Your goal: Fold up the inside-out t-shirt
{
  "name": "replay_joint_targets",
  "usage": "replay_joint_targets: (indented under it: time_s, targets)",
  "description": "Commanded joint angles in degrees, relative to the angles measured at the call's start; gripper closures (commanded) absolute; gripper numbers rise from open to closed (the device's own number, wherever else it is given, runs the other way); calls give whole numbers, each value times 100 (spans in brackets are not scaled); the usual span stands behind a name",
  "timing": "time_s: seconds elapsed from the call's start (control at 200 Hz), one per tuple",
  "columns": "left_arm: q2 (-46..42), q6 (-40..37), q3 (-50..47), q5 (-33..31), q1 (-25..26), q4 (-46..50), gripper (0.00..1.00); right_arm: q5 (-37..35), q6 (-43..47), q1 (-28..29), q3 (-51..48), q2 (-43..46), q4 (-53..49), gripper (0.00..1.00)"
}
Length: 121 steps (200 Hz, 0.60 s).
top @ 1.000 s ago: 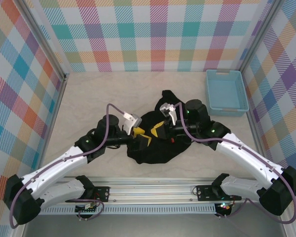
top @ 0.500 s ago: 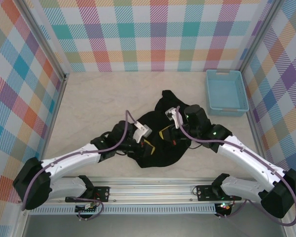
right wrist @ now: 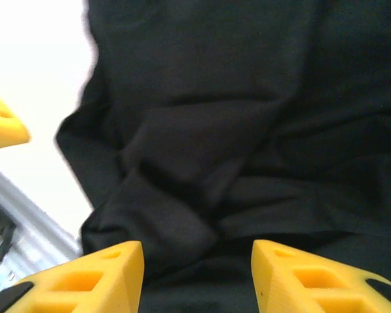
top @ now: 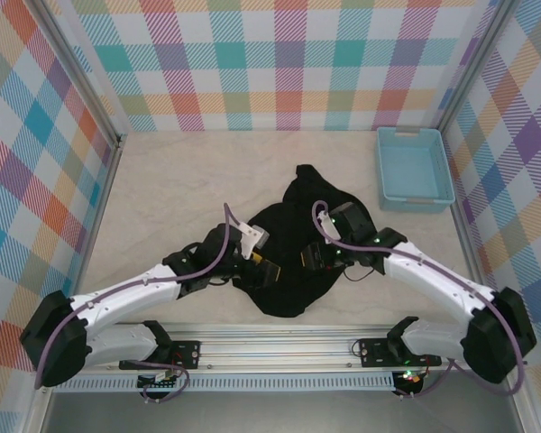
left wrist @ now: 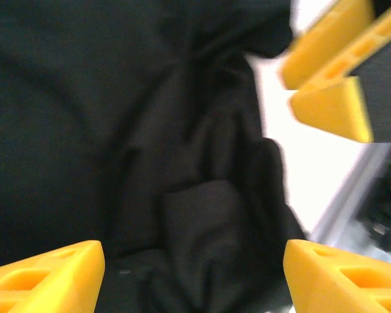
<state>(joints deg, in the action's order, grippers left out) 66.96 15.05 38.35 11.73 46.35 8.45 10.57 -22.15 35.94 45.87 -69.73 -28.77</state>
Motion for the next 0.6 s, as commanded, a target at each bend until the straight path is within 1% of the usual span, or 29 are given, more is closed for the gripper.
replay_joint_targets:
  time_s: [0.0, 0.06, 0.1, 0.15, 0.225, 0.325, 0.435, 0.48, 0.5, 0.525, 0.57, 0.6]
  targets:
    - [293, 286, 319, -1006, -72, 1000, 27, -281, -216, -114, 61, -285, 38, 51]
    - [517, 419, 418, -1317, -69, 1262, 27, -159, -211, -114, 61, -482, 108, 49]
    - [702, 532, 503, -1550, -65, 1430, 27, 41, -185, -106, 93, -652, 217, 44]
    - [940, 559, 596, -1580, -83, 1494, 27, 334, -205, -94, 94, -826, 497, 40]
    - [1214, 739, 723, -1792, -99, 1625, 27, 660, -308, -79, 72, -1007, 990, 37]
    - [1244, 937, 634, -2082, -139, 1743, 26, 790, -445, -61, 137, -1305, 1514, 33]
    - [1090, 1093, 445, -2070, -270, 1780, 27, 870, -448, -18, 386, -1878, 1892, 33]
    - [1066, 1160, 366, -1973, -310, 1780, 28, 853, -454, -8, 517, -2140, 1975, 38]
    - [1082, 1178, 338, -1911, -335, 1768, 29, 839, -457, -8, 578, -2236, 1976, 42]
    - [1111, 1201, 298, -1831, -354, 1748, 31, 793, -452, -8, 651, -2329, 1981, 50]
    - [1203, 1204, 248, -1636, -371, 1658, 39, 705, -407, -8, 753, -2381, 2042, 66]
    - [1292, 1209, 235, -1513, -390, 1595, 44, 629, -356, -17, 817, -2329, 2077, 74]
